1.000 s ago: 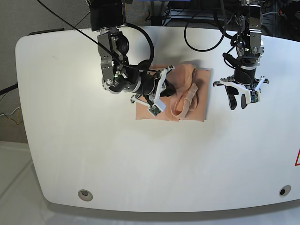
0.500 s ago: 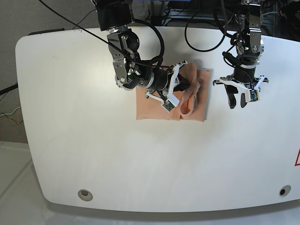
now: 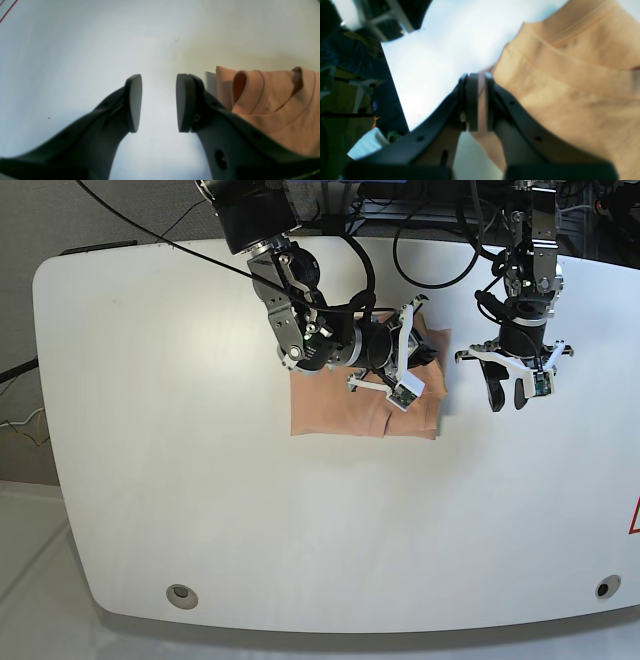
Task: Fold the T-shirt properly
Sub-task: 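Slide the right gripper across the bundle toward the left gripper, then grasp the bundle with both grippers and rotate it on the table, then pinch the bundle edges with both grippers and pull them apart to square it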
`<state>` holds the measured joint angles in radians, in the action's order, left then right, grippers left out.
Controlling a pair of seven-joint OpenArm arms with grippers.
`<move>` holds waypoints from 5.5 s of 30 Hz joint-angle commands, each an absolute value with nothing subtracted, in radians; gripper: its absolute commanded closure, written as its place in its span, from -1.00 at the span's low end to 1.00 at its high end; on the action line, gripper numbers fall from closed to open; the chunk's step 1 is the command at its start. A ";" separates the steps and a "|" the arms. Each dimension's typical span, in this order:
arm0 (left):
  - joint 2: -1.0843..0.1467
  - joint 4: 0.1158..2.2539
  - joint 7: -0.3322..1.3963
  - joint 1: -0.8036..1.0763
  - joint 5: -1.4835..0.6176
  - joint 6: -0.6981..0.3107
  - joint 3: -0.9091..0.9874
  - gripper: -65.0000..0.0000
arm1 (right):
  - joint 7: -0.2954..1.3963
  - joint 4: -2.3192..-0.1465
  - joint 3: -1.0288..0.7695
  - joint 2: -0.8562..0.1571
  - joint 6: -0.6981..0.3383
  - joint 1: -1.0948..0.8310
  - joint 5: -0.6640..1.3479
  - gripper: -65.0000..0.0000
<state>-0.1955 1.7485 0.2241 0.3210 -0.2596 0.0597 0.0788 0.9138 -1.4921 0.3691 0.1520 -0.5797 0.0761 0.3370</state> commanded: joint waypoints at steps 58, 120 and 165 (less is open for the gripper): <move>-0.140 1.793 0.280 0.340 -0.262 0.311 -0.427 0.96 | 0.802 -1.333 0.213 0.012 -0.467 0.335 0.343 0.87; -0.153 1.564 0.275 0.076 -0.259 0.177 -0.292 0.96 | 0.734 -1.632 0.220 -0.027 -0.030 -0.050 0.349 0.98; -0.225 1.837 0.384 0.214 -0.262 0.156 -0.326 0.96 | 0.601 -1.658 0.309 -0.019 0.028 0.074 0.349 0.97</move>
<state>-0.2234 1.8206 0.4118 0.2028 -0.2630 0.1593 -0.3275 0.6209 -1.6814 0.2794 -0.0250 0.0368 0.0273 0.3439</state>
